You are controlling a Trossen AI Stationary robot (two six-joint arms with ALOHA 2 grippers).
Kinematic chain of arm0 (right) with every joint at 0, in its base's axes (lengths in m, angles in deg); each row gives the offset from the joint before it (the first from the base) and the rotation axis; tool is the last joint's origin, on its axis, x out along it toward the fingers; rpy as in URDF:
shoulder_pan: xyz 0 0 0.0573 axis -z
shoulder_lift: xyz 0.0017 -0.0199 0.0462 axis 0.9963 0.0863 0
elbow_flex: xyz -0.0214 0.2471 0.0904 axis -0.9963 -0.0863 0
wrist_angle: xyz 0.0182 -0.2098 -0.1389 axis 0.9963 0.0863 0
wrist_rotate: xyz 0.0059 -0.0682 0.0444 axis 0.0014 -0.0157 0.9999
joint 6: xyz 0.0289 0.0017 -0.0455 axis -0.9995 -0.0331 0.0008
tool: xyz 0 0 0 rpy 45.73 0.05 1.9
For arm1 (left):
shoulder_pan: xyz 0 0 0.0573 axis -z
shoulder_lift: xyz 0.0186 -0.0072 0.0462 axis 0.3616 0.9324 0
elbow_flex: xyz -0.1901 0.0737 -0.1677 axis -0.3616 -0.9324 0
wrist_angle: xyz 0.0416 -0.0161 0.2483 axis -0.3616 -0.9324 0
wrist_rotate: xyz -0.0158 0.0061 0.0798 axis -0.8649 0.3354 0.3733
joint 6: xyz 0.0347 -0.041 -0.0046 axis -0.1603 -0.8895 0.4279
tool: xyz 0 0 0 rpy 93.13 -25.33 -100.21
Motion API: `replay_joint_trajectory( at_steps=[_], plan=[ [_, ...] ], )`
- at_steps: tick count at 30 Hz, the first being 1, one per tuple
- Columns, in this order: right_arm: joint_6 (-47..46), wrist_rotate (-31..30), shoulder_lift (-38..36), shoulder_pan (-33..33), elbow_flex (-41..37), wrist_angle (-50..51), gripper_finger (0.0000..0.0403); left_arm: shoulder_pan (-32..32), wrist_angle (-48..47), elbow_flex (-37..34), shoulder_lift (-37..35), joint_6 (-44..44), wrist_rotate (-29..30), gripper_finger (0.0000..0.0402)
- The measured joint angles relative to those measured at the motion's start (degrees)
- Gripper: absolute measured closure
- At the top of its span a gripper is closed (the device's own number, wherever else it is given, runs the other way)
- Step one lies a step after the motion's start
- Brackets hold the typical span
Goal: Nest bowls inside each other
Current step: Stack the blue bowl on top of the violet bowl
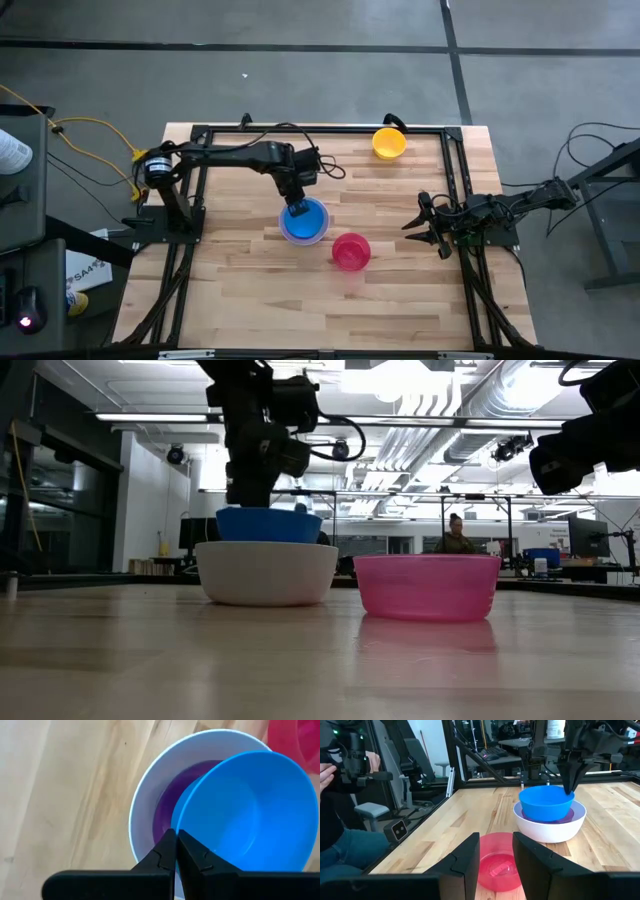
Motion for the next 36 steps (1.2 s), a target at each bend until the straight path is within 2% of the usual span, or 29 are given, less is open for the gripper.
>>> replay_joint_trajectory(
  at_steps=[8, 19, 29, 36],
  plan=[
    [0.0, 0.0, 0.01, 0.0, 0.0, 0.0, 0.0293, 0.0, 1.23, -0.24, 0.21, 0.42, 1.84, 0.0401],
    [0.0, 0.0, 0.0, 0.0, 0.0, 0.0, 0.0293, 0.02, 6.04, -5.31, 0.2, -0.73, 0.85, 0.0401],
    [0.0, 0.0, 0.0, 0.0, 0.0, 0.0, 0.0293, 0.02, 7.32, -5.86, 0.2, -1.15, 0.66, 0.0354],
    [0.0, 0.0, 0.01, 0.0, 0.0, 0.0, 0.0293, 0.02, 8.52, -5.86, 0.2, -0.87, 0.69, 0.0344]
  ],
)
